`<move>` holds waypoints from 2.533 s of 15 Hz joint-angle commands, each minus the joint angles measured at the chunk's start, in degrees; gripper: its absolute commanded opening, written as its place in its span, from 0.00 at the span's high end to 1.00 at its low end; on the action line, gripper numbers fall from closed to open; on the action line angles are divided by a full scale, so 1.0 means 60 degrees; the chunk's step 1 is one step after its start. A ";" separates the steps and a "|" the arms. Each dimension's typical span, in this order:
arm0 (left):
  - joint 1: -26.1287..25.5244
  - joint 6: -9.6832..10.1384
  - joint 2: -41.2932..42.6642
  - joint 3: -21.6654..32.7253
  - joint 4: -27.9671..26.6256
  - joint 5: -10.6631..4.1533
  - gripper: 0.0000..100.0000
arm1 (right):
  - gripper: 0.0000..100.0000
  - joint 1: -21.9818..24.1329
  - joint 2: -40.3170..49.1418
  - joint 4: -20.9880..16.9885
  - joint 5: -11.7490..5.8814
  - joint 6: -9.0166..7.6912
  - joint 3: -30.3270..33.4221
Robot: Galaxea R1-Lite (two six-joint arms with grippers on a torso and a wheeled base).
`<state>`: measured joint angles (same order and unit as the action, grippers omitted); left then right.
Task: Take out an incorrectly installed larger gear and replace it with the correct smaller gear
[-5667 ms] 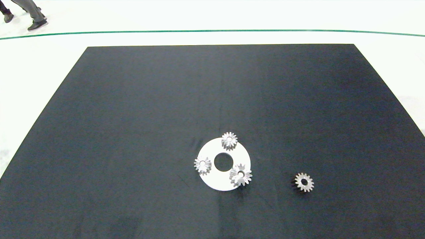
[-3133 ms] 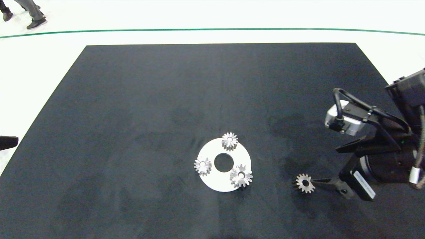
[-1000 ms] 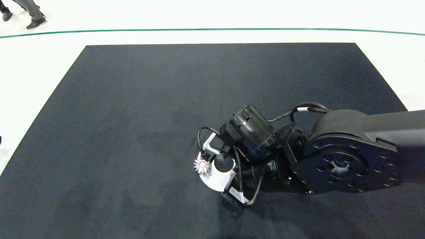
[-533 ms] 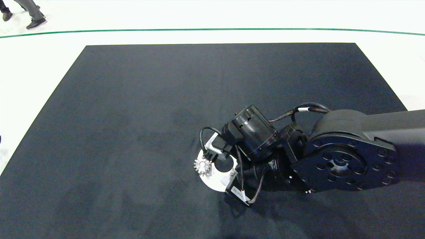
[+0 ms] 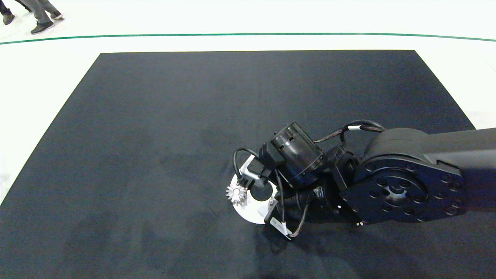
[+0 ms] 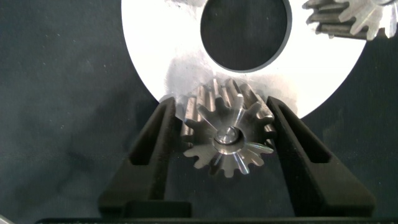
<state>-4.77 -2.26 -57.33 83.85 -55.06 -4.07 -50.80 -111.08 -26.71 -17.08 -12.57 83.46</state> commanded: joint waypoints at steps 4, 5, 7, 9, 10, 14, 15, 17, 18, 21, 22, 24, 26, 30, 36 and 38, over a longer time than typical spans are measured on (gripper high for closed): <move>-0.0011 -0.0005 0.0063 -0.0015 0.0008 -0.0010 0.00 | 0.56 0.0000 0.0115 -0.0016 0.0019 0.0000 -0.0155; -0.0011 -0.0005 0.0063 -0.0015 0.0008 -0.0010 0.00 | 0.57 0.0000 0.0159 0.0013 0.0019 0.0000 -0.0155; -0.0011 -0.0005 0.0063 -0.0015 0.0008 -0.0010 0.00 | 0.62 -0.0015 0.0335 0.0072 0.0049 0.0000 -0.0169; -0.0011 -0.0005 0.0063 -0.0015 0.0008 -0.0010 0.00 | 0.65 -0.0015 0.0540 0.0160 0.0107 0.0015 -0.0213; -0.0011 -0.0005 0.0063 -0.0015 0.0008 -0.0010 0.00 | 0.68 -0.0015 0.0540 0.0160 0.0107 0.0015 -0.0213; -0.0011 -0.0005 0.0063 -0.0029 0.0008 -0.0010 0.00 | 0.75 0.0673 0.1917 0.0335 0.0078 0.0015 -0.1004; -0.0011 -0.0005 0.0078 -0.0029 0.0008 -0.0010 0.00 | 0.77 0.1040 0.2151 0.0526 0.0137 0.0015 -0.1297; -0.0011 -0.0005 0.0078 -0.0044 0.0008 -0.0010 0.00 | 0.81 0.1757 0.2444 0.1082 0.0224 0.0015 -0.1927; -0.0026 -0.0005 0.0078 -0.0044 0.0008 -0.0010 0.00 | 0.83 0.2080 0.2444 0.1375 0.0224 0.0015 -0.2293; -0.0026 -0.0005 0.0078 -0.0044 0.0008 -0.0010 0.00 | 0.84 0.2622 0.2371 0.2122 0.0430 0.0029 -0.2996; -0.0026 -0.0005 0.0078 -0.0044 0.0008 -0.0010 0.00 | 0.84 0.2827 0.2312 0.2357 0.0444 0.0088 -0.3011; -0.0026 -0.0005 0.0078 -0.0044 0.0008 -0.0010 0.00 | 0.00 0.3046 0.2034 0.2796 0.0561 0.0381 -0.3011; -0.0011 -0.0005 0.0078 -0.0044 0.0008 -0.0010 0.00 | 0.00 0.3120 0.2005 0.3001 0.0605 0.0381 -0.3011; -0.0011 -0.0005 0.0093 -0.0029 0.0008 -0.0010 0.00 | 0.00 0.3090 0.2386 0.2987 0.0576 0.0381 -0.3114; -0.0026 -0.0005 0.0093 -0.0029 0.0008 -0.0010 0.00 | 0.00 0.2739 0.5110 0.2914 0.0532 0.0366 -0.5853; -0.0026 -0.0005 0.0093 -0.0044 0.0008 -0.0010 0.00 | 0.00 0.2929 0.5198 0.2943 0.0547 0.0674 -0.6468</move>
<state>-4.90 -2.28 -56.78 83.63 -54.71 -4.10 -33.68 -83.04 -9.12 -13.73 -8.97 47.57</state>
